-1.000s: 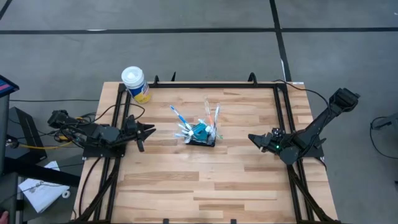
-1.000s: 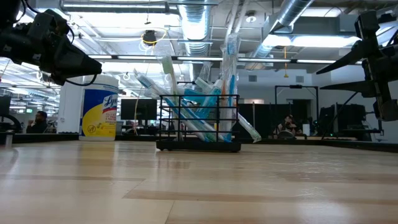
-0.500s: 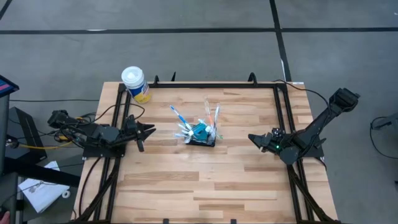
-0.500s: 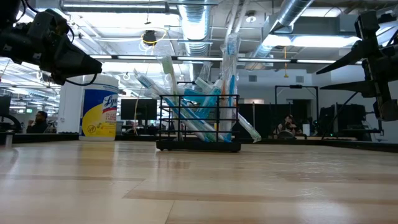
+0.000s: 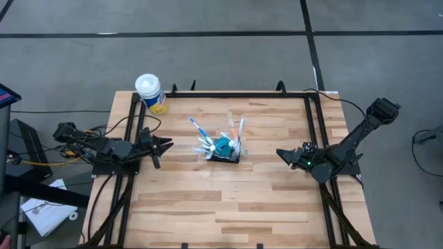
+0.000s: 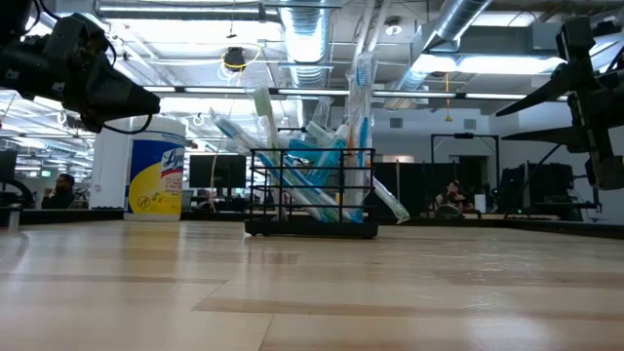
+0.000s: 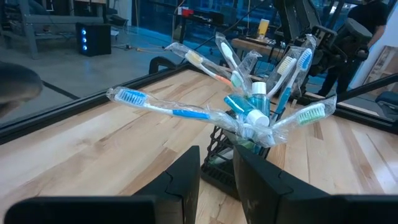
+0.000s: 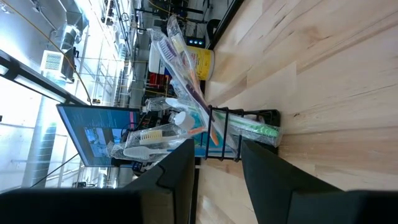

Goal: Pick & Place toothbrushing station
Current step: Return to Home Position

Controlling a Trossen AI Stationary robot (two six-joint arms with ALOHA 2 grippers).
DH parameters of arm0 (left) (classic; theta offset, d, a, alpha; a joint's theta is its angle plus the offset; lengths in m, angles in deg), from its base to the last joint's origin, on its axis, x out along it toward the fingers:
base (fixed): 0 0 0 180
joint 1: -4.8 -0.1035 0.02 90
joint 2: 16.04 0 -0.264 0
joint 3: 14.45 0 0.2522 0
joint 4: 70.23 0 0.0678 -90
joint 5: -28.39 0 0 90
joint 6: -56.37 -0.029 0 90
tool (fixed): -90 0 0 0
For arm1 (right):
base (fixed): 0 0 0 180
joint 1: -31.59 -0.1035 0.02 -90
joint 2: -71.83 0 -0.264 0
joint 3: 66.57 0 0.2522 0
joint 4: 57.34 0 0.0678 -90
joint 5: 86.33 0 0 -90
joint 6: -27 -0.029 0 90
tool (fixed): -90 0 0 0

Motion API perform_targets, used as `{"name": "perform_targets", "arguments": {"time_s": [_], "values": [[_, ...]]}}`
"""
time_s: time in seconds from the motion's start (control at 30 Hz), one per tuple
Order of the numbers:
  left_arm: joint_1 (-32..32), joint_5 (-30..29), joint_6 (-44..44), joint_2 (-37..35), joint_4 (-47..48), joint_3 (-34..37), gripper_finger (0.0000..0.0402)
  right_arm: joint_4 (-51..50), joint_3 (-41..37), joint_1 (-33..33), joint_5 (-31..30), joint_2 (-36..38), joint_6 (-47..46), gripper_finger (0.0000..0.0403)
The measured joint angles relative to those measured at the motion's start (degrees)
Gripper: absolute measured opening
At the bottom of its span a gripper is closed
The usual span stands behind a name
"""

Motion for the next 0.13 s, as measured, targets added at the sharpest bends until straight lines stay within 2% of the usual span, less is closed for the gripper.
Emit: {"name": "perform_targets", "arguments": {"time_s": [0.13], "values": [[0.0, 0.0, 0.0, 0.0, 0.0, 0.0, 0.0092, 0.0, 0.0, 0.0, 0.0, 0.0, 0.0, 0.0124]]}}
